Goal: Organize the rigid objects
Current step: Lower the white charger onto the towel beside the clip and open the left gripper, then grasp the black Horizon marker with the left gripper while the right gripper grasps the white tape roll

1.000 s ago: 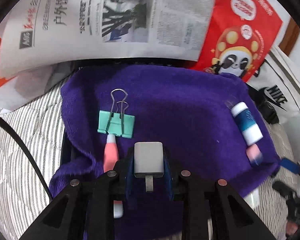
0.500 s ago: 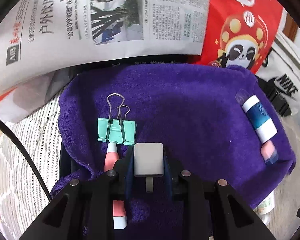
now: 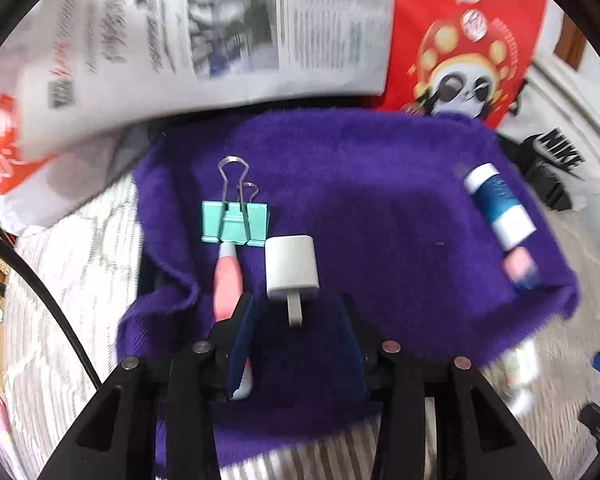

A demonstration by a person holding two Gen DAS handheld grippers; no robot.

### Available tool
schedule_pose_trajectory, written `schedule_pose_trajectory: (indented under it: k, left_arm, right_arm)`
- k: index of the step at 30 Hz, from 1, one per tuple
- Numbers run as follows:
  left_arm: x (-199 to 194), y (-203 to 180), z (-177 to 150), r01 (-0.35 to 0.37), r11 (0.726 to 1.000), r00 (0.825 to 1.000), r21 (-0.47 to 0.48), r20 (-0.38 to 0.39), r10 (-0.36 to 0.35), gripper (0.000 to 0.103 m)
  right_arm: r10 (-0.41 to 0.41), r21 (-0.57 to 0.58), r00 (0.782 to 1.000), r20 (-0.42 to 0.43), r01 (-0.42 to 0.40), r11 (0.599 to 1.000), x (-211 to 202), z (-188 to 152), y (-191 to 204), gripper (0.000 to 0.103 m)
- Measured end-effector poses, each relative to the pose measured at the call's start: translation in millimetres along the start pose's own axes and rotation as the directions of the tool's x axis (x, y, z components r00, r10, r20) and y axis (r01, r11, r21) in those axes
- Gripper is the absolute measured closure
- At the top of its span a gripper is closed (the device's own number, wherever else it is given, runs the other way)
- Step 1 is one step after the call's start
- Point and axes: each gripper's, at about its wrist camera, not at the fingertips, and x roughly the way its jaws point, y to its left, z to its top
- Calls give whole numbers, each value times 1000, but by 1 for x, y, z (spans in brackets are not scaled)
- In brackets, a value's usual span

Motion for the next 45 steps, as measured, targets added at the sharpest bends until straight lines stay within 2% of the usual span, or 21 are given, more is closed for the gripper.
schedule_pose_trajectory:
  k: [5,7,10,13,15,19,21,22,25,32,38,42,45]
  left_arm:
    - [-61,-21,-26,48,996,996,81,77,-54,64]
    - [-77,-33,-41,81,991,992,110,83,-90,64]
    - [-75,-45,-57,131,981,990,141,30,-136,64]
    - [-59,-59,-75,106,974,994,199,-9,-106,64]
    - [-50,-59,-85,122,968,992,219,-46,-115,64]
    - [-45,-67,-98,130,955,991,265,-65,-117,67]
    - [-43,-72,-99,116,951,993,285,-66,-101,73]
    - [-42,-75,-99,122,950,992,288,-74,-105,77]
    - [-42,-77,-99,117,948,993,295,-63,-103,82]
    - [-42,-71,-97,142,955,989,259,-78,-126,82]
    - [-39,-74,-96,103,972,995,210,-37,-97,82]
    - [-40,-70,-97,94,981,995,170,-42,-88,82]
    - [-45,-54,-104,43,987,999,157,-40,-37,82]
  right_arm:
    - [4,15,1000,-8,-4,1000,0,-10,-6,45]
    - [1,23,1000,-12,0,1000,0,-15,-8,45]
    - [-3,36,1000,-22,4,999,2,-21,-11,45]
    - [-2,56,1000,-25,4,998,-1,-28,-13,45]
    - [-3,57,1000,-21,4,998,-5,-30,-13,45]
    - [-9,45,1000,-5,9,999,-14,-32,-13,45]
    - [-16,42,1000,-5,16,999,-16,-32,-13,45]
    - [-18,43,1000,-6,19,999,-16,-32,-13,45]
    - [-21,43,1000,-3,21,999,-18,-31,-12,45]
    - [-18,13,1000,13,18,1000,-26,-32,-6,45]
    - [36,2,999,-4,-36,999,-15,-22,-2,45]
    - [76,-5,997,-2,-76,997,-6,-9,6,45]
    - [96,17,995,-21,-96,995,8,1,11,45]
